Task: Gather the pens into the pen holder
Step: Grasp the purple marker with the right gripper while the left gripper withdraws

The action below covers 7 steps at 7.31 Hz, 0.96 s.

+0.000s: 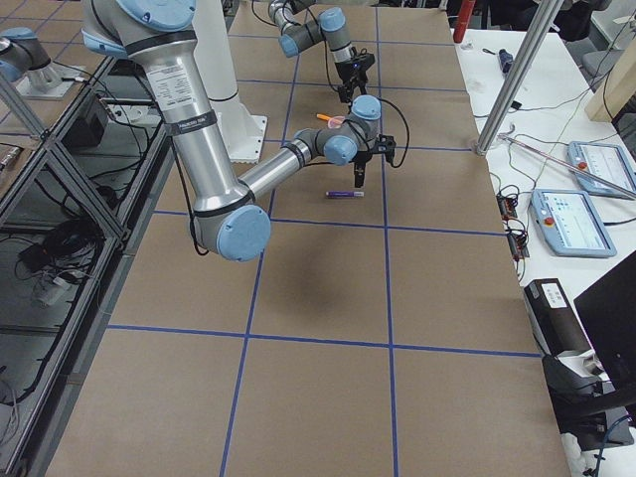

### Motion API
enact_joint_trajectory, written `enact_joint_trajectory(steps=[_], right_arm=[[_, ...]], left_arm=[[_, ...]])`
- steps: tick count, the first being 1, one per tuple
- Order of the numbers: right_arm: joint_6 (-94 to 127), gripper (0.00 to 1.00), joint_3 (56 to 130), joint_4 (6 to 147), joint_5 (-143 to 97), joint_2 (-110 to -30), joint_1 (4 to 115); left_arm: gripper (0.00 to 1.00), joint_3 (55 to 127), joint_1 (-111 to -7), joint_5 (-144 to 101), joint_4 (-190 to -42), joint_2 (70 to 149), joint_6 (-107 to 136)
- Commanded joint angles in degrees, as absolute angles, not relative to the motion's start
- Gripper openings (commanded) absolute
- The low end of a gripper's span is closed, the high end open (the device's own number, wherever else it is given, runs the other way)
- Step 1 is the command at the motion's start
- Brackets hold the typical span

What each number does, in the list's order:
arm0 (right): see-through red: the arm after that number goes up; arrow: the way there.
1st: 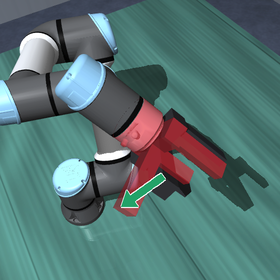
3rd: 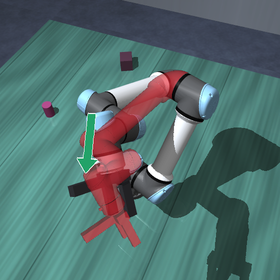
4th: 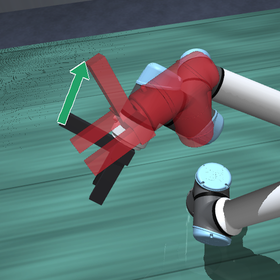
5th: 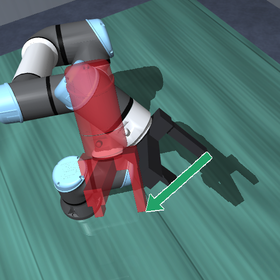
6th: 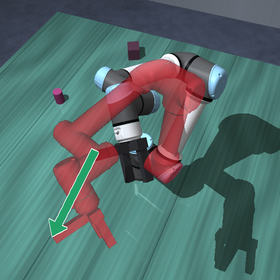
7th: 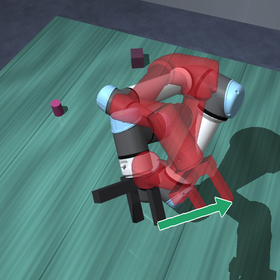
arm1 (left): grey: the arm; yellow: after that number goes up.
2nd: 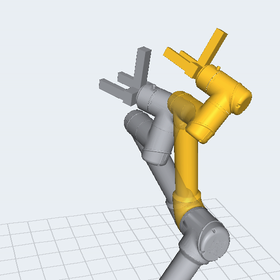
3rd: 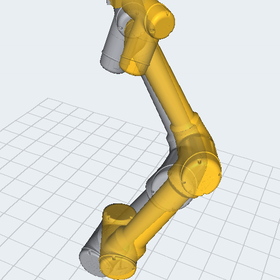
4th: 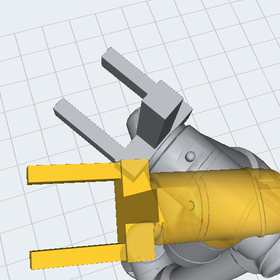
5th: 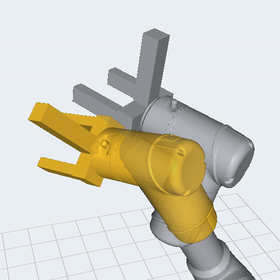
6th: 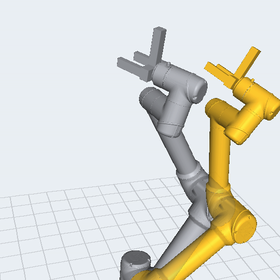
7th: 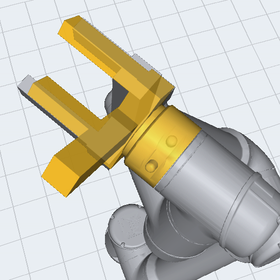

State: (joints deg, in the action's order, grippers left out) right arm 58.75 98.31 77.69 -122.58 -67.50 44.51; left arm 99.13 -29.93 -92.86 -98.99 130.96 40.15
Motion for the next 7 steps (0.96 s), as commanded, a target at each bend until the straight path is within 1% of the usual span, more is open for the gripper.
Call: enact_joint_trajectory(steps=[1, 2, 3, 4, 5, 6, 7], right_arm=[[58.0, 0.81, 97.8, 76.7, -122.9, -67.3, 43.9], [58.1, 0.82, 98.3, 77.4, -122.3, -67.9, 42.7], [57.3, 0.71, 98.1, 81.1, -122.1, -67.9, 41.3], [54.1, 0.77, 98.6, 85.2, -122.6, -66.7, 41.0], [49.5, 0.98, 98.0, 89.2, -123.0, -66.4, 41.0], [43.8, 0.98, 98.1, 94.6, -123.0, -64.6, 41.2], [41.9, 0.99, 97.7, 96.8, -123.2, -63.8, 41.2]], left_arm=[[0.99, 99.1, -29.9, -92.8, -99.0, 130.6, 40.2], [0.99, 99.2, -29.9, -92.8, -99.0, 129.6, 40.2], [0.99, 99.1, -29.9, -92.8, -99.0, 129.5, 40.2], [0.99, 99.4, -29.9, -92.8, -99.0, 129.4, 41.1], [0.99, 99.3, -29.8, -92.8, -99.0, 129.3, 41.7], [0.99, 99.6, -29.9, -92.8, -99.0, 128.7, 41.7], [0.99, 100.6, -29.8, -92.8, -99.1, 127.5, 41.7]])
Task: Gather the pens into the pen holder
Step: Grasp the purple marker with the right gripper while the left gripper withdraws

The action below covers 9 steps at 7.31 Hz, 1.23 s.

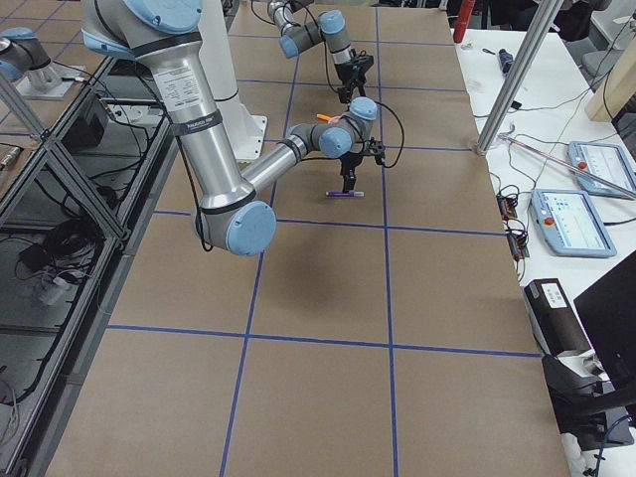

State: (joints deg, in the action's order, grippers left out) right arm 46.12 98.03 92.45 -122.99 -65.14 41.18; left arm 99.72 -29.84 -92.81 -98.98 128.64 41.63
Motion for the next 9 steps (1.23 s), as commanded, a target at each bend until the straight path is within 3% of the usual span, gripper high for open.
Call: enact_joint_trajectory(steps=[1, 4, 7, 9], right_arm=[[41.7, 0.99, 95.9, 96.8, -123.9, -62.6, 41.2], [42.5, 0.97, 91.3, 96.2, -126.0, -61.0, 41.9], [42.5, 0.77, 89.1, 96.2, -126.4, -60.7, 41.8], [44.1, 0.77, 86.3, 96.2, -126.8, -58.0, 41.8]], left_arm=[[0.99, 100.7, -29.8, -92.8, -99.1, 127.4, 41.7], [0.99, 100.7, -29.8, -92.8, -99.1, 127.3, 41.7], [0.99, 101.0, -29.9, -92.8, -99.1, 127.3, 41.7], [0.99, 101.1, -29.8, -92.8, -99.1, 126.9, 41.7]])
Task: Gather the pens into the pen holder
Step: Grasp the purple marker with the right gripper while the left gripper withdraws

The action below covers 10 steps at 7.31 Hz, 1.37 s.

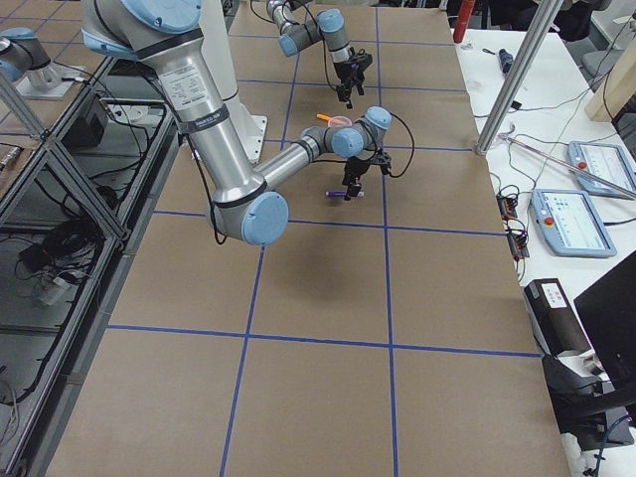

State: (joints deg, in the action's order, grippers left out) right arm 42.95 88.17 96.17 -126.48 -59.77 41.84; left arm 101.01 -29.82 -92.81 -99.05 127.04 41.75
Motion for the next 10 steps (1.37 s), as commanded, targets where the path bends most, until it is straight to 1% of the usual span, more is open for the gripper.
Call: enact_joint_trajectory(steps=[1, 2, 4, 5, 7, 8, 10], right_arm=[[44.4, 0.77, 86.2, 96.2, -127.2, -57.9, 41.8], [44.8, 0.75, 86.1, 96.2, -127.3, -58.0, 41.9], [45.5, 0.66, 86.0, 96.2, -128.0, -58.2, 42.0], [46.3, 0.65, 85.3, 95.8, -128.4, -58.2, 42.0], [51.8, 0.62, 81.6, 86.4, -129.7, -58.8, 42.3], [51.9, 0.57, 81.6, 86.3, -129.8, -58.8, 42.4], [51.8, 0.11, 81.9, 86.4, -130.9, -58.9, 43.3]], left_arm=[[0.99, 101.1, -29.9, -92.8, -99.1, 126.9, 41.7], [0.99, 101.2, -29.8, -92.8, -99.1, 126.9, 41.7], [0.99, 101.5, -29.9, -92.8, -99.1, 126.8, 41.7], [0.99, 101.9, -29.9, -92.8, -99.1, 126.4, 41.7], [0.99, 102.6, -29.8, -92.9, -99.1, 125.7, 41.7], [0.99, 102.6, -29.8, -92.9, -99.1, 125.6, 41.7], [0.99, 102.6, -29.8, -92.9, -99.1, 125.6, 41.7]])
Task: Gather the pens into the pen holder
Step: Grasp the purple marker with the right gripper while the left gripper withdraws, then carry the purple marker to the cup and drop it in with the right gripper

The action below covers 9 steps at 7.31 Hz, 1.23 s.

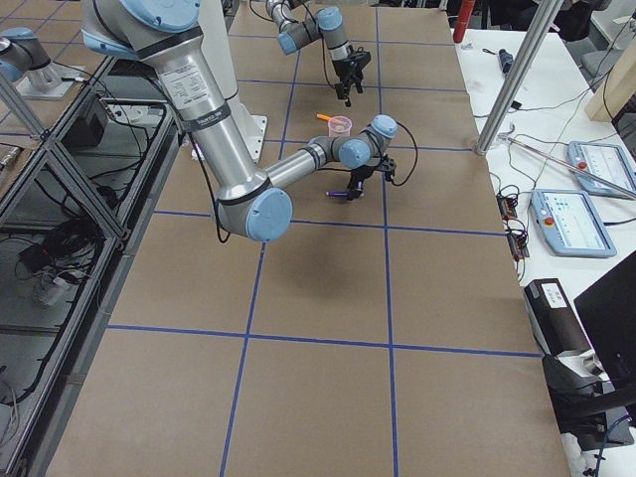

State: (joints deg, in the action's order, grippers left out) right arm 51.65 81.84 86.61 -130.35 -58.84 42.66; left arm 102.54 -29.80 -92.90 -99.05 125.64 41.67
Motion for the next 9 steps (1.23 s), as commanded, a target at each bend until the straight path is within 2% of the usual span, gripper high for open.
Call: enact_joint_trajectory(steps=[1, 3, 6, 8, 9], right_arm=[[51.7, 0.11, 82.0, 86.1, -131.8, -59.3, 43.8], [51.6, 0.0, 83.8, 86.2, -132.1, -60.7, 44.5], [51.9, 0.0, 86.9, 86.7, -132.5, -61.0, 44.8], [60.0, 0.0, 97.6, 86.5, -121.6, -61.5, 42.6], [64.9, 0.0, 103.3, 86.6, -114.0, -61.3, 38.9]], left_arm=[[0.99, 102.6, -29.8, -92.9, -99.1, 125.6, 41.7], [0.99, 102.5, -29.8, -92.9, -99.1, 125.6, 41.7], [0.99, 102.6, -29.7, -92.9, -99.1, 125.6, 41.7], [0.99, 103.9, -29.9, -93.0, -99.1, 124.6, 40.6], [0.99, 107.5, -30.0, -93.1, -99.2, 120.3, 38.1]])
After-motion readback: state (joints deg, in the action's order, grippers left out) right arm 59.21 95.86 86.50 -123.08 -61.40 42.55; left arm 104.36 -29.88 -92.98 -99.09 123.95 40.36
